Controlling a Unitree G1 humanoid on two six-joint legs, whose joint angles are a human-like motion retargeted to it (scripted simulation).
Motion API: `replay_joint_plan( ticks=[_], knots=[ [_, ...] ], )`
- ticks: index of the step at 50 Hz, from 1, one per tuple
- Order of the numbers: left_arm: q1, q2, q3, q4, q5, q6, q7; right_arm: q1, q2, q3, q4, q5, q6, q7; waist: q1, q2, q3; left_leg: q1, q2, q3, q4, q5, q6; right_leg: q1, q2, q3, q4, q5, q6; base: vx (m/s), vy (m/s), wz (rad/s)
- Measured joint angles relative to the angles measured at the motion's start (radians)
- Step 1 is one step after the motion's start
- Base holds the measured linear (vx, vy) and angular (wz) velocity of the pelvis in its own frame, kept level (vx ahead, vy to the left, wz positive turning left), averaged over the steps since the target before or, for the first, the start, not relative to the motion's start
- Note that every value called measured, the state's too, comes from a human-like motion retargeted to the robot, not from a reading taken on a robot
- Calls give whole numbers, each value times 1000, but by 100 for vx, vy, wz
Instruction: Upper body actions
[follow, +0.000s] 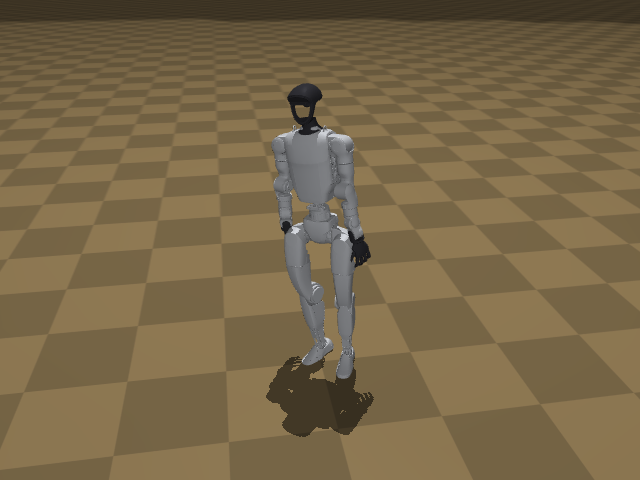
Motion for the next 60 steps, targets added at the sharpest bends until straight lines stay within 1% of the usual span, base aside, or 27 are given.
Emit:
replay_joint_plan(
  ticks=[3,5,8,11,14,18,20,22,26,29,32,34,37,39,40,42,44,48,52,55,60],
  knots=[
    [-82,17,17,20,-50,3,-4,-62,-22,-22,71,128,-2,17,35,11,-18,1,15,22,-1,-2,-3,-11,-6,25,13,0,15,-1,-2,-27],
    [-158,35,32,19,-88,14,-18,-128,-38,-43,106,223,7,53,47,11,-25,2,12,24,2,-2,-2,-9,-6,26,12,1,12,-3,-4,-16],
    [-306,71,83,1,-145,25,-30,-260,-51,-83,103,328,4,96,59,11,-35,3,11,28,4,-1,-1,-5,-7,30,11,3,11,-5,-4,-3],
    [-482,111,146,-22,-214,18,-37,-427,-58,-115,57,371,0,164,59,12,-51,5,9,26,5,1,0,-1,-8,28,9,5,10,0,0,0],
    [-676,162,204,-31,-296,-10,-23,-615,-69,-131,-11,405,1,254,56,15,-72,4,10,28,6,2,0,-2,-7,29,10,6,10,0,0,0],
    [-934,224,257,-57,-410,-71,89,-861,-78,-111,-125,530,-7,322,61,9,-100,-1,13,35,7,1,-2,-8,-7,37,10,7,10,3,-6,-9],
    [-1053,254,244,-75,-482,-108,123,-969,-93,-73,-185,632,-11,332,65,3,-119,-7,15,36,8,0,-3,-14,-7,38,11,6,11,6,-8,-2],
    [-1160,285,202,-98,-564,-131,139,-1067,-123,-18,-241,750,-15,325,67,-1,-146,-24,18,34,8,-2,-5,-29,-6,36,11,2,13,5,-4,8],
    [-1349,355,132,-176,-652,-170,163,-1257,-200,105,-350,988,-36,242,72,8,-196,-68,26,28,10,-6,-9,-67,-2,32,11,-6,17,1,4,3],
    [-1460,417,75,-240,-676,-216,172,-1393,-277,220,-420,1144,-91,137,81,19,-226,-93,32,29,12,-11,-12,-91,0,34,11,-11,21,4,10,-1],
    [-1555,487,13,-277,-699,-286,201,-1529,-373,350,-471,1208,-186,-11,89,30,-248,-113,35,29,14,-16,-16,-110,-2,35,11,-15,24,4,11,2],
    [-1609,523,-18,-298,-720,-346,257,-1613,-430,417,-494,1209,-250,-154,93,34,-264,-128,36,26,14,-19,-17,-123,-3,33,11,-19,27,2,4,4],
    [-1678,576,-75,-337,-762,-442,326,-1717,-501,490,-532,1240,-357,-386,98,34,-279,-148,36,19,16,-21,-18,-137,-5,26,10,-24,30,0,0,0],
    [-1727,604,-104,-365,-774,-470,352,-1779,-542,524,-560,1295,-435,-472,101,32,-278,-158,37,14,18,-23,-20,-144,-7,22,11,-27,33,-4,0,6],
    [-1754,618,-118,-379,-778,-477,359,-1809,-562,537,-575,1328,-469,-492,103,30,-273,-163,38,12,19,-23,-20,-146,-8,20,11,-28,34,-14,0,10],
    [-1815,648,-146,-399,-782,-491,381,-1873,-596,551,-598,1392,-511,-488,104,26,-252,-170,38,10,19,-24,-21,-152,-9,18,10,-30,36,-24,-2,7],
    [-1871,671,-173,-413,-782,-511,405,-1934,-623,559,-609,1441,-527,-484,106,22,-231,-175,39,9,19,-25,-21,-157,-9,18,10,-31,37,-24,-3,2],
    [-1939,685,-206,-407,-786,-543,426,-2005,-667,583,-610,1483,-542,-493,128,18,-220,-181,41,10,20,-27,-23,-163,-10,18,12,-34,39,-9,0,0],
    [-1962,676,-215,-391,-804,-540,403,-2032,-677,599,-593,1503,-544,-489,146,20,-210,-177,42,10,17,-28,-24,-160,-11,19,12,-35,41,-7,2,0],
    [-1952,663,-213,-384,-796,-536,387,-2021,-680,617,-580,1515,-541,-464,157,22,-213,-170,41,12,16,-28,-23,-154,-9,20,12,-36,40,5,3,-3],
    [-1906,651,-202,-378,-771,-531,379,-1979,-692,643,-555,1436,-526,-468,169,23,-218,-159,38,19,15,-29,-21,-146,-7,26,11,-35,37,3,1,-3]
  ],
)
